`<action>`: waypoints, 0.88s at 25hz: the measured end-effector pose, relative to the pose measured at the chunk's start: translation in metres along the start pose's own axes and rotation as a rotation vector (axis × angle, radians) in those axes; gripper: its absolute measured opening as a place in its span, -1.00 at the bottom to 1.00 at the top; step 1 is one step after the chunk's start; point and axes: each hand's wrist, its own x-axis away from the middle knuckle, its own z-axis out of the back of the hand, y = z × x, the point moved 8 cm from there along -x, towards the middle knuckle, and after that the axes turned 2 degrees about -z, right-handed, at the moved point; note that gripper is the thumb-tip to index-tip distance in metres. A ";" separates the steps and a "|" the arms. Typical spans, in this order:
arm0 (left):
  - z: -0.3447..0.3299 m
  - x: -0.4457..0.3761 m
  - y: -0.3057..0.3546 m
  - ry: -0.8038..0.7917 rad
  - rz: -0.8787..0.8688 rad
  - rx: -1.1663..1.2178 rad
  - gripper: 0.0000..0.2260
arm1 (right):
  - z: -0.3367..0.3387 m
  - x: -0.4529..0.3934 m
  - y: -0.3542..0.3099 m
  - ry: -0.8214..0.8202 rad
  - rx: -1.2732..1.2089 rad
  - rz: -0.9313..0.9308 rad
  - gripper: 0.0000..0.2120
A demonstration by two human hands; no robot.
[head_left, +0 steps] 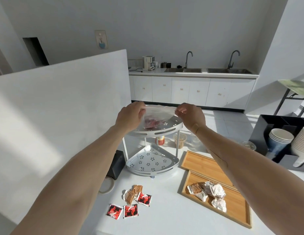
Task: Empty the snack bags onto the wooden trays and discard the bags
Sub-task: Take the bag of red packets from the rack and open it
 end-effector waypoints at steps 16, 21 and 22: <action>-0.001 -0.003 0.095 0.002 -0.018 0.644 -0.98 | 0.116 0.046 0.031 0.013 -0.477 0.002 -0.93; -0.088 0.074 0.142 -0.388 -0.003 0.801 -0.94 | 0.121 0.148 0.113 -0.115 -0.416 -0.126 -0.96; -0.108 0.092 0.152 -0.446 0.002 0.800 -0.93 | 0.120 0.170 0.134 -0.128 -0.396 -0.167 -0.96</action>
